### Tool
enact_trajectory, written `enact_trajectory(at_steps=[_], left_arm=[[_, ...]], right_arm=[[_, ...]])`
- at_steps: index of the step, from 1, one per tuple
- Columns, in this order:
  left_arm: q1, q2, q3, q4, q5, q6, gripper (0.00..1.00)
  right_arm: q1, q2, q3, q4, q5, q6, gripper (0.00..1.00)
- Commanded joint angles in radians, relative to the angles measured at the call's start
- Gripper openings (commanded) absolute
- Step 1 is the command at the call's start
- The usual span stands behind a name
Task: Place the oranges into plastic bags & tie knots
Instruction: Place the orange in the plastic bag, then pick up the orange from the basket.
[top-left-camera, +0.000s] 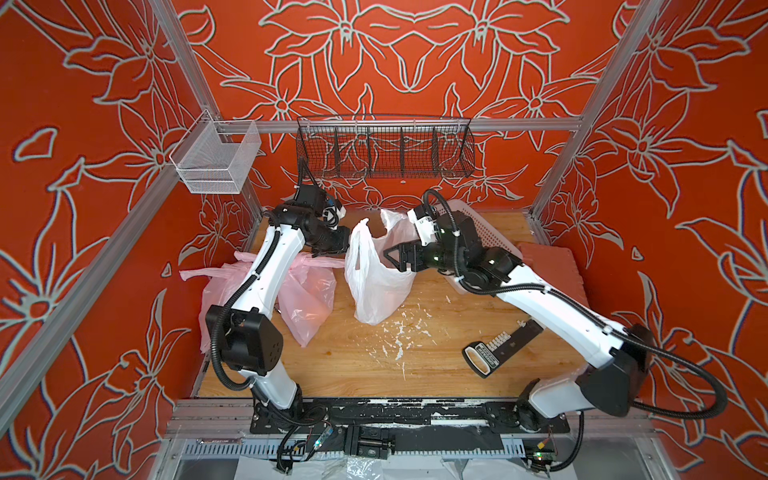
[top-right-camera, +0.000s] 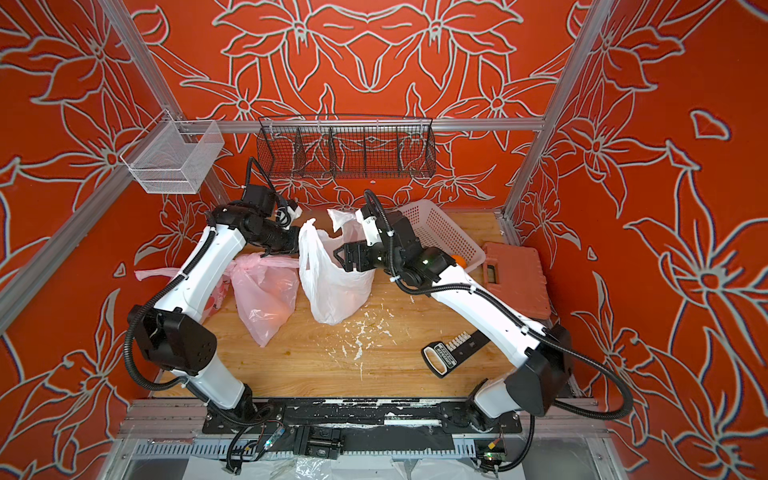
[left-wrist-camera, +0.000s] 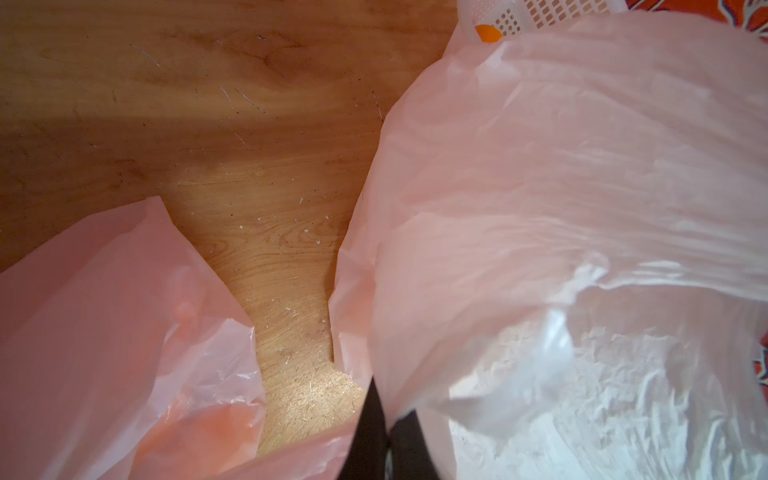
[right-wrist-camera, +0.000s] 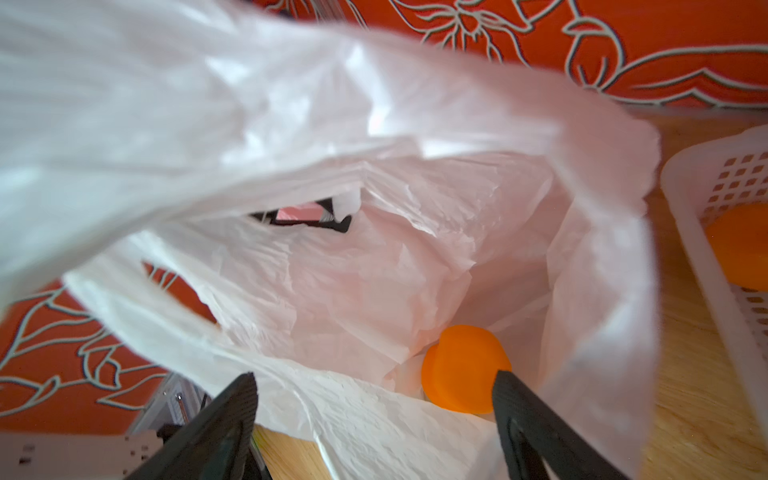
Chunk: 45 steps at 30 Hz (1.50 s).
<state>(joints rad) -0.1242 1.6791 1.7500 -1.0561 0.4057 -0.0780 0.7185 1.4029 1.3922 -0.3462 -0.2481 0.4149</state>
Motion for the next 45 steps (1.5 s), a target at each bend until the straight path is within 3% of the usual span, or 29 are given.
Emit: enact_trajectory(at_steps=[1,4,7,10,15,20,26,31,37,45], left_arm=[[0.0,-0.027,-0.009,0.0,0.002,0.006,0.0],[0.0,-0.024,-0.007,0.001,0.002,0.004,0.0],[0.001,-0.02,-0.004,0.002,0.0,0.0,0.0],[0.0,-0.019,-0.004,0.002,0.003,-0.002,0.0],[-0.006,-0.026,0.002,-0.005,0.008,0.016,0.0],[-0.014,-0.038,0.0,-0.008,-0.009,0.032,0.0],[-0.02,-0.039,0.002,-0.012,-0.008,0.029,0.0],[-0.026,-0.036,0.013,-0.025,-0.018,0.032,0.0],[-0.028,-0.032,0.019,-0.033,-0.025,0.037,0.0],[-0.028,-0.032,0.013,-0.032,-0.027,0.038,0.0]], right_arm=[[0.002,-0.142,-0.083,-0.01,0.047,-0.148,0.91],[-0.002,-0.29,-0.197,0.047,0.192,-0.151,0.91],[-0.024,-0.38,-0.304,0.092,0.444,-0.081,0.91],[-0.128,-0.346,-0.317,0.014,0.548,0.05,0.91],[-0.344,-0.054,-0.167,-0.16,0.359,0.202,0.87],[-0.443,0.276,0.018,-0.12,0.168,0.217,0.86],[-0.487,0.671,0.315,-0.087,-0.007,0.229,0.88],[-0.489,0.858,0.518,-0.08,-0.061,0.239,0.92],[-0.487,1.017,0.717,-0.158,-0.086,0.254,0.89],[-0.485,1.114,0.827,-0.26,-0.075,0.26,0.81]])
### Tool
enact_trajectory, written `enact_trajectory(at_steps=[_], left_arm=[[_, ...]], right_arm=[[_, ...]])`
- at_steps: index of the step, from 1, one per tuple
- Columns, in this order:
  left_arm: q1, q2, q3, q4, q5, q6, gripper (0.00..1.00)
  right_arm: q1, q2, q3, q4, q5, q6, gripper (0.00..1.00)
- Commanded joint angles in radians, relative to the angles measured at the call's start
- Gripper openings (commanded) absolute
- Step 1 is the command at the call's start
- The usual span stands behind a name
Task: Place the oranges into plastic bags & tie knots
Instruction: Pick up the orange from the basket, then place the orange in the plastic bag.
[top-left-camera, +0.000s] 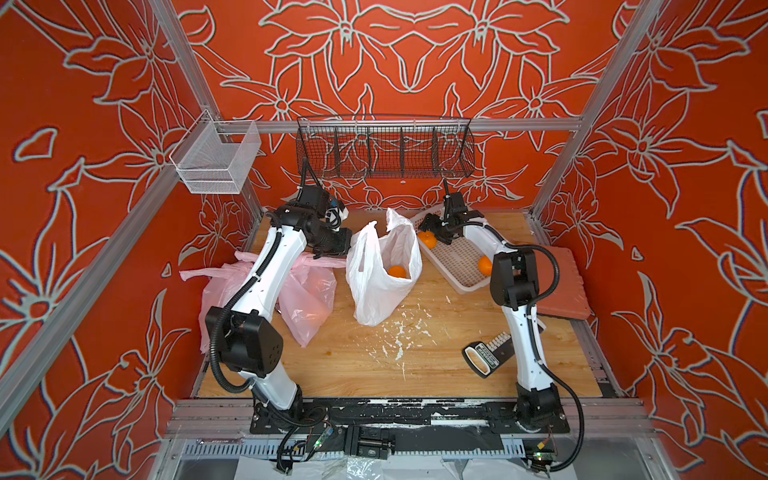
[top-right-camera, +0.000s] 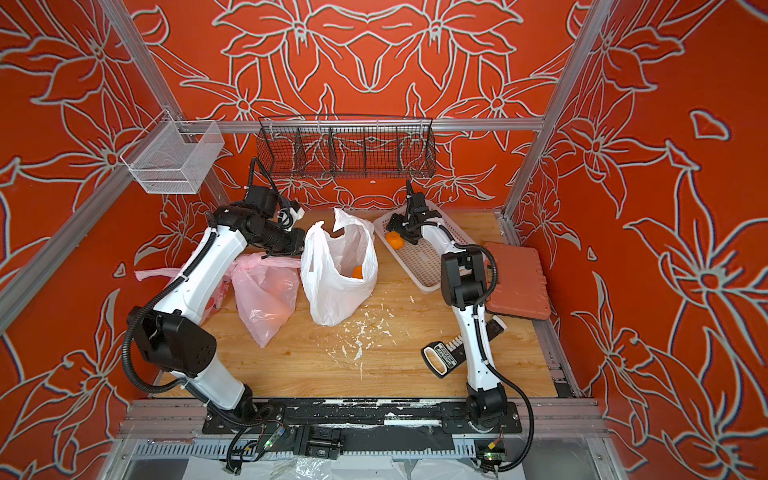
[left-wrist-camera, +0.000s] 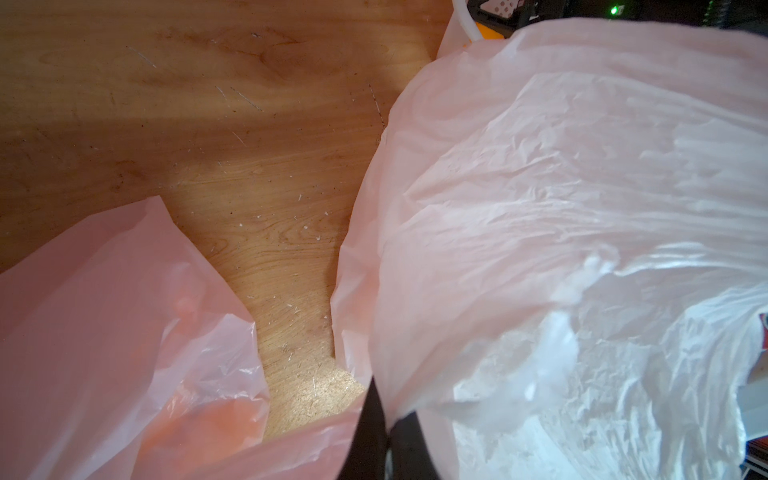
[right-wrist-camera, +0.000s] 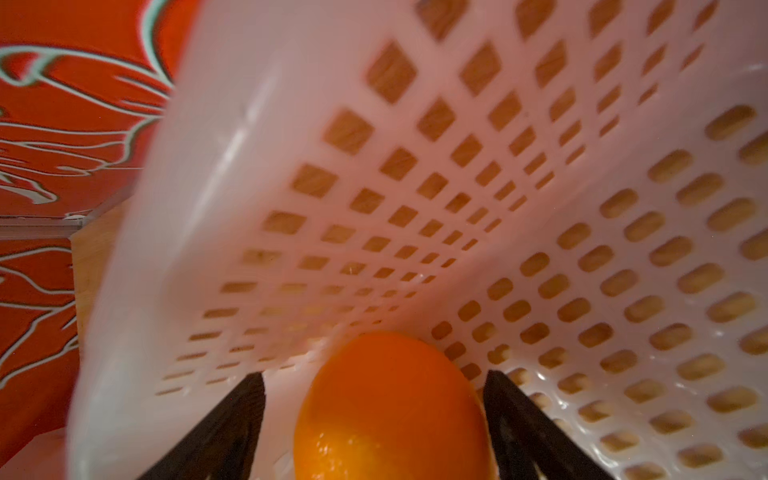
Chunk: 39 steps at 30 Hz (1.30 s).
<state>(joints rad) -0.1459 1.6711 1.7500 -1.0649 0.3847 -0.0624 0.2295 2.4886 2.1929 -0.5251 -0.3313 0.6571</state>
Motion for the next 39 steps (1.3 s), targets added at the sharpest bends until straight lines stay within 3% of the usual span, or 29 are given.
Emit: enact_trajectory(at_steps=[1,5,10,18,23,27,32,35,39], left_arm=[[-0.006,-0.024,0.013,-0.023,-0.007,0.024,0.0],[-0.006,-0.027,0.008,-0.02,-0.005,0.024,0.0],[-0.006,-0.03,-0.006,-0.01,-0.001,0.021,0.0],[-0.006,-0.037,-0.014,0.006,0.019,0.016,0.0],[-0.006,-0.037,-0.015,0.012,0.033,0.015,0.0],[-0.006,-0.036,-0.012,0.013,0.029,0.016,0.0],[-0.006,-0.028,-0.012,0.022,0.034,0.015,0.0],[-0.006,-0.016,-0.005,0.019,0.045,0.015,0.0],[-0.006,-0.023,-0.015,0.023,0.053,0.015,0.0]], right_arm=[[0.004,0.029,0.028,-0.099,0.028,0.021,0.77],[0.002,0.014,0.011,-0.124,0.067,0.014,0.7],[-0.002,-0.065,-0.091,-0.08,0.098,0.027,0.53],[-0.013,-0.392,-0.463,0.073,0.2,0.024,0.46],[0.01,-0.716,-0.765,0.129,0.246,-0.004,0.46],[0.11,-1.035,-0.939,0.108,0.274,-0.031,0.46],[0.349,-1.306,-1.018,0.162,0.277,-0.025,0.45],[0.449,-1.328,-1.018,0.268,0.228,-0.017,0.45],[0.501,-1.201,-0.921,0.319,0.216,-0.035,0.45]])
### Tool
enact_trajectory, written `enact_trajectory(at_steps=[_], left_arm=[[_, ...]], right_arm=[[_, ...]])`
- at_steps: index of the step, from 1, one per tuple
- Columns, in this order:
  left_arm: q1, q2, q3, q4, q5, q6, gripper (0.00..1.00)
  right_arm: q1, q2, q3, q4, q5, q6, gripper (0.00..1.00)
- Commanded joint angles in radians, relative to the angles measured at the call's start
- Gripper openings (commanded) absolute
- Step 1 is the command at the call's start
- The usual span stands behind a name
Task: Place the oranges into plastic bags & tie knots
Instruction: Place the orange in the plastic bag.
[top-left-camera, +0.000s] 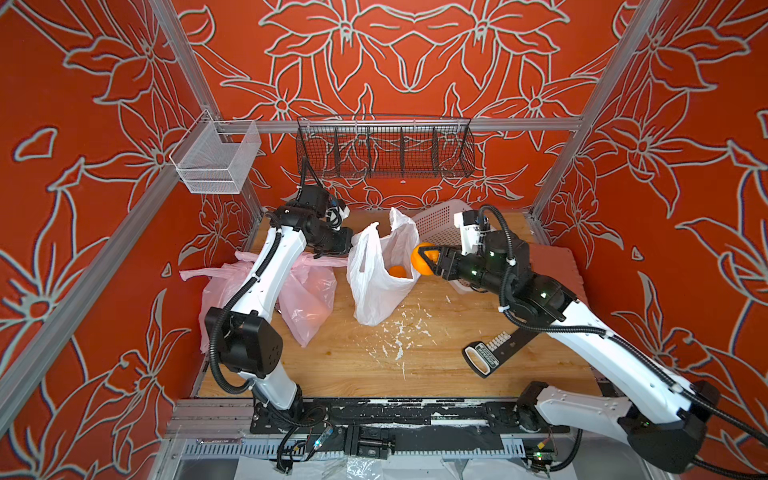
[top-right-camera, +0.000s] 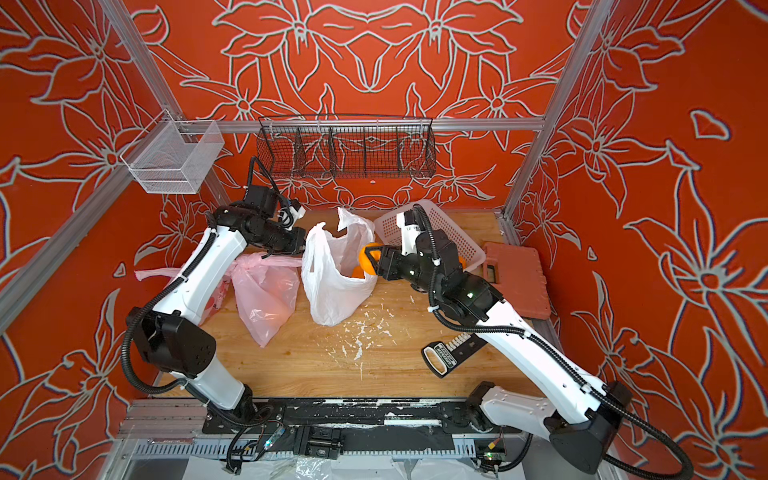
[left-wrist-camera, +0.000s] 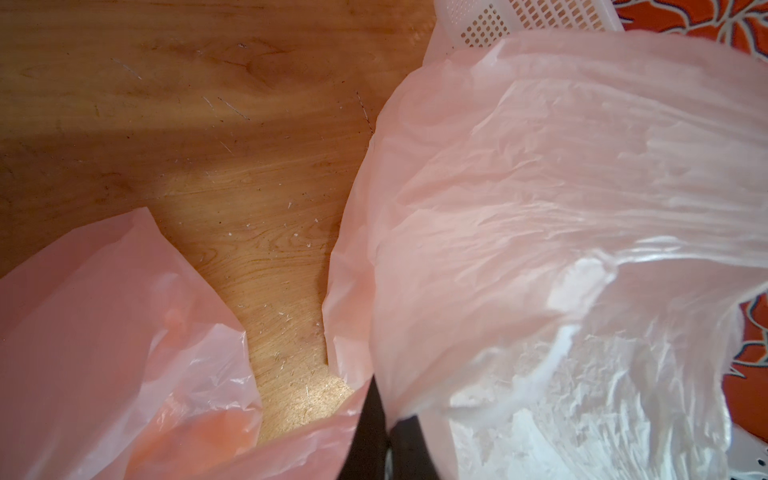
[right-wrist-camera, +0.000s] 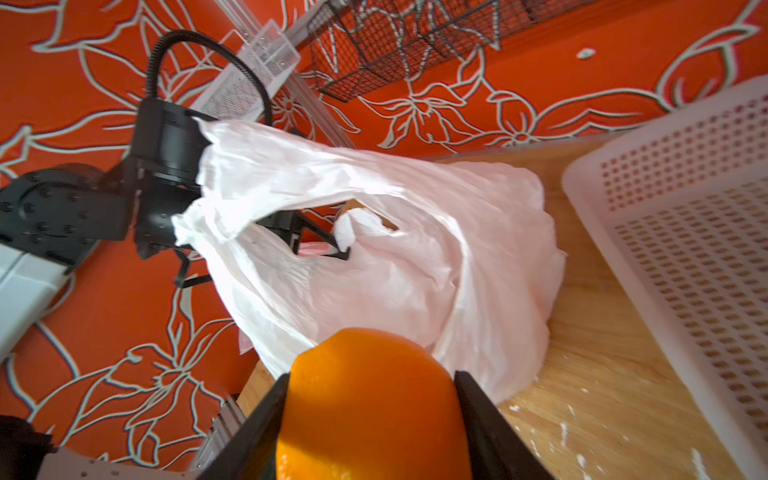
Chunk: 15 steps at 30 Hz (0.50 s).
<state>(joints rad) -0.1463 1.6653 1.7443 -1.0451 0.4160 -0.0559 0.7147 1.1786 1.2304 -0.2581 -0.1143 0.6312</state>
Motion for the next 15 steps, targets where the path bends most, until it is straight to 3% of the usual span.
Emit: enact_trajectory(at_steps=[1,4,6,9,12,15], left_arm=[[-0.006,-0.022,-0.014,0.007,0.021,0.008,0.0],[-0.005,-0.031,-0.028,0.017,0.021,0.005,0.0],[-0.005,-0.032,-0.029,0.017,0.023,0.003,0.0],[-0.006,-0.031,-0.029,0.016,0.024,0.001,0.0],[-0.006,-0.029,-0.032,0.022,0.028,-0.003,0.0],[-0.006,-0.023,-0.031,0.024,0.037,-0.004,0.0]], right_arm=[[0.017,0.149,0.072,0.042,0.014,-0.018,0.45],[0.016,0.283,0.159,0.011,0.056,-0.04,0.49],[0.018,0.341,0.212,-0.004,0.029,-0.062,0.72],[0.026,0.289,0.192,0.043,-0.029,-0.1,0.87],[0.026,0.129,0.095,0.043,0.037,-0.19,0.87],[0.023,-0.059,-0.062,0.038,0.271,-0.269,0.8]])
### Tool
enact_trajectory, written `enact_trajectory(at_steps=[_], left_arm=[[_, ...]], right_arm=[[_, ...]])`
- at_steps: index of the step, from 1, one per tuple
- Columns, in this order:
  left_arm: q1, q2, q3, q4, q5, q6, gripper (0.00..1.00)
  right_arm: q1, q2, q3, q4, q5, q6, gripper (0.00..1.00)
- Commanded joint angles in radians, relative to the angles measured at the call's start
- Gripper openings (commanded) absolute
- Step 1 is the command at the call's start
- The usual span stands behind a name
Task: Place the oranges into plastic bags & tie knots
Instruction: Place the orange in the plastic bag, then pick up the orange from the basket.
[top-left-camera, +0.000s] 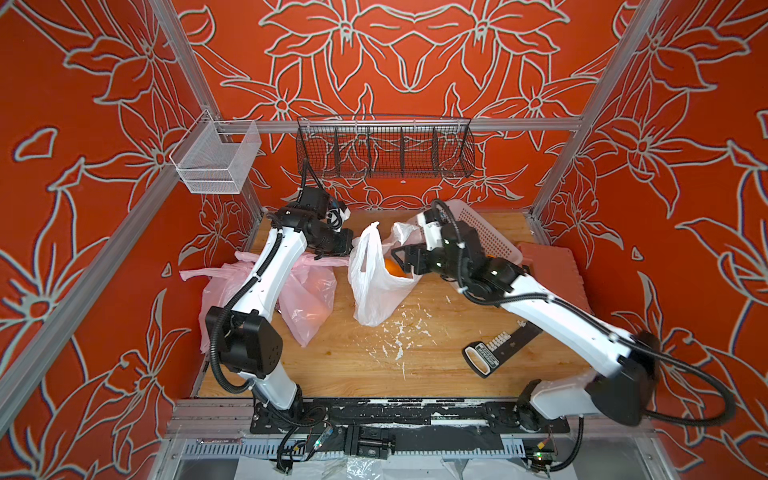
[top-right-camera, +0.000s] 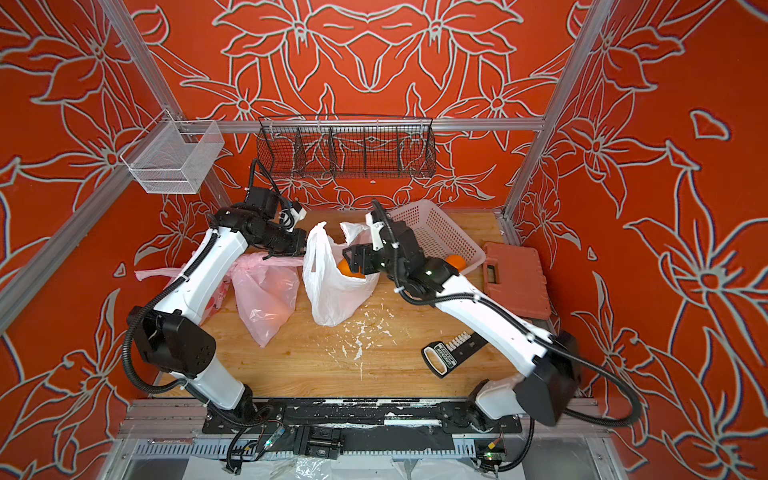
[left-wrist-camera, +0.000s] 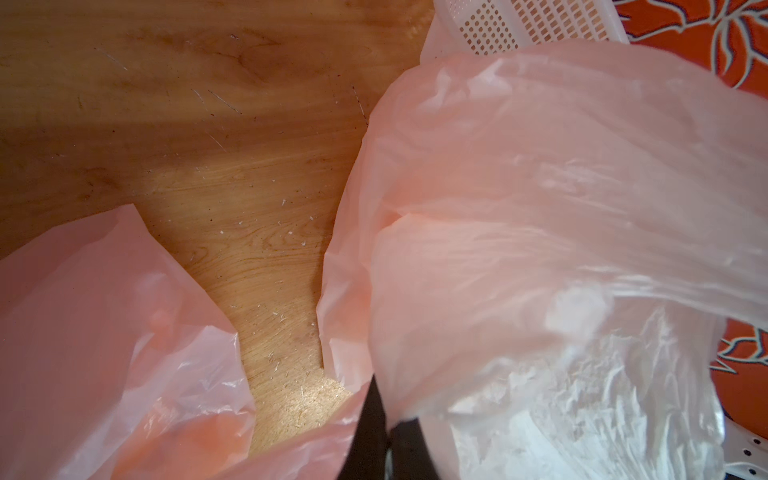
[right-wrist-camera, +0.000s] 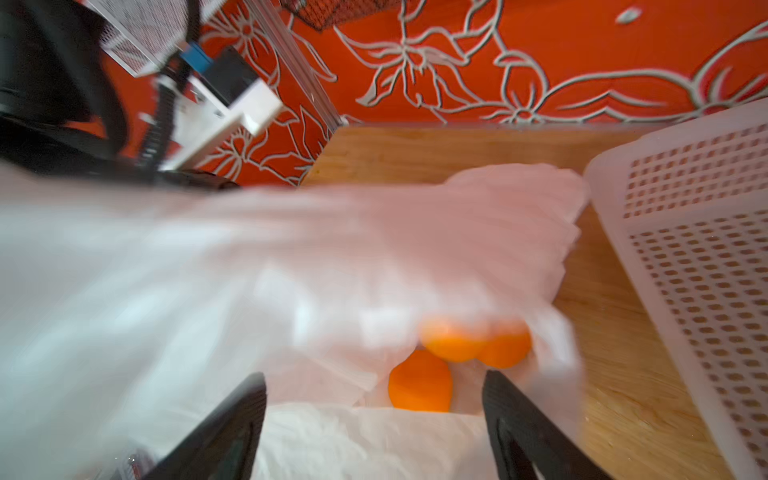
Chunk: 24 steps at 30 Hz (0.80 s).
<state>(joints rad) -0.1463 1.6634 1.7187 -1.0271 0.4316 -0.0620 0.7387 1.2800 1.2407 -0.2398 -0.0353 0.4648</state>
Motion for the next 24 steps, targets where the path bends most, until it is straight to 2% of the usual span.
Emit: enact_trajectory(at_steps=[1,3,4,5,7,9,15,18,24], left_arm=[[-0.006,-0.017,-0.005,0.007,0.024,0.002,0.0],[-0.006,-0.009,0.002,0.006,0.031,-0.001,0.0],[-0.006,-0.009,0.005,0.007,0.034,-0.002,0.0],[-0.006,-0.006,0.005,0.005,0.033,-0.003,0.0],[-0.006,-0.008,0.007,0.002,0.031,-0.003,0.0],[-0.007,-0.011,0.009,-0.005,0.026,-0.002,0.0],[-0.039,-0.018,0.012,-0.023,-0.037,0.01,0.0],[-0.044,-0.023,0.007,-0.022,-0.047,0.007,0.0],[-0.047,-0.026,0.011,-0.027,-0.057,0.01,0.0]], right_arm=[[-0.01,-0.197,-0.108,-0.01,0.293,-0.109,0.77],[-0.055,-0.24,-0.177,-0.075,0.481,-0.101,0.74],[-0.101,-0.233,-0.186,-0.123,0.52,-0.066,0.75],[-0.179,-0.202,-0.177,-0.193,0.51,-0.017,0.75],[-0.341,-0.092,-0.12,-0.302,0.387,0.045,0.75],[-0.44,0.061,-0.01,-0.395,0.297,0.041,0.74],[-0.537,0.42,0.283,-0.551,0.262,-0.028,0.74],[-0.585,0.539,0.366,-0.602,0.213,-0.022,0.75],[-0.622,0.704,0.471,-0.662,0.258,-0.032,0.78]])
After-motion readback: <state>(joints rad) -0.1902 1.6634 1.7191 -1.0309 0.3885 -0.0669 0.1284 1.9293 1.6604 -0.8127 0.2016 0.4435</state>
